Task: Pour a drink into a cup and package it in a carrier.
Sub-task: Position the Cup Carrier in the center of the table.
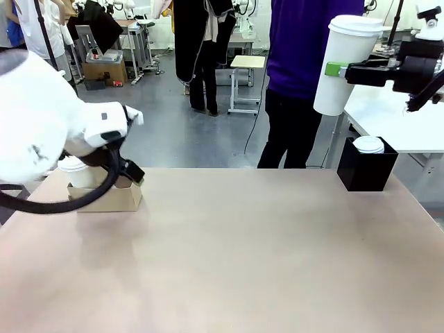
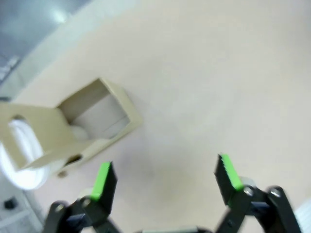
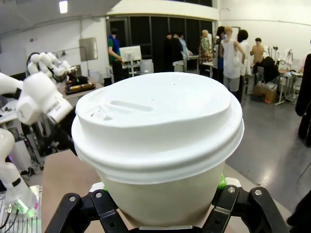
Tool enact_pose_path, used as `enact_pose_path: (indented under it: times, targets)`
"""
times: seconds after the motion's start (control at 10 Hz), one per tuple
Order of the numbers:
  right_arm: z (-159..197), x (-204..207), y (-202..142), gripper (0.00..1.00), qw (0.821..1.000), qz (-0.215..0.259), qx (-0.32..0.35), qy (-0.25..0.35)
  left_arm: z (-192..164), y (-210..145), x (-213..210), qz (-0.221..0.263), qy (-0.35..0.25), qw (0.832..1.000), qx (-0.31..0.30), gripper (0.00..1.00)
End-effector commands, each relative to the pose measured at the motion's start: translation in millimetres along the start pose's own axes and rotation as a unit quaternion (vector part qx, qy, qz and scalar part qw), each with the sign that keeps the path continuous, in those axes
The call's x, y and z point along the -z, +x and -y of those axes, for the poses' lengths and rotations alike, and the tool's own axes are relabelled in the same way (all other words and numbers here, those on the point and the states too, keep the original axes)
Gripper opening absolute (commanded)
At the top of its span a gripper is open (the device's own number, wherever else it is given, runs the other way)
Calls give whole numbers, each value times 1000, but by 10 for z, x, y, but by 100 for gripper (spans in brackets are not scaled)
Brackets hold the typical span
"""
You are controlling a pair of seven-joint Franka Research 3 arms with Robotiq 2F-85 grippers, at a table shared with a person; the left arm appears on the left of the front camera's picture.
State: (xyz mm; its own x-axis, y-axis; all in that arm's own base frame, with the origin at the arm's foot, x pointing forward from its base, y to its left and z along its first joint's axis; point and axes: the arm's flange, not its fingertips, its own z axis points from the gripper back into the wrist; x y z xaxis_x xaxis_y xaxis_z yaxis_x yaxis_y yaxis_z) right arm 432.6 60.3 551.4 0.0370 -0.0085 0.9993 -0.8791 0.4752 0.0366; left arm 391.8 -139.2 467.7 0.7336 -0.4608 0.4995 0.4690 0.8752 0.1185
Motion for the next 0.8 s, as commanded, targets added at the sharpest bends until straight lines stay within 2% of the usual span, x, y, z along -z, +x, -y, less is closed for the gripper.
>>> enact_pose_path:
  times: [0.0, 0.3, 0.7]
  targets:
    - [10, 1, 17, 80, 1000, 6, -8, 2, 94, 258, -633, -10, 25, 998, -50, 100]
    - [10, 1, 17, 80, 1000, 6, -8, 2, -300, 540, -922, -27, 36, 991, -123, 100]
    - [10, 1, 17, 80, 1000, 6, -8, 2, -993, 609, -653, -58, 61, 971, -222, 100]
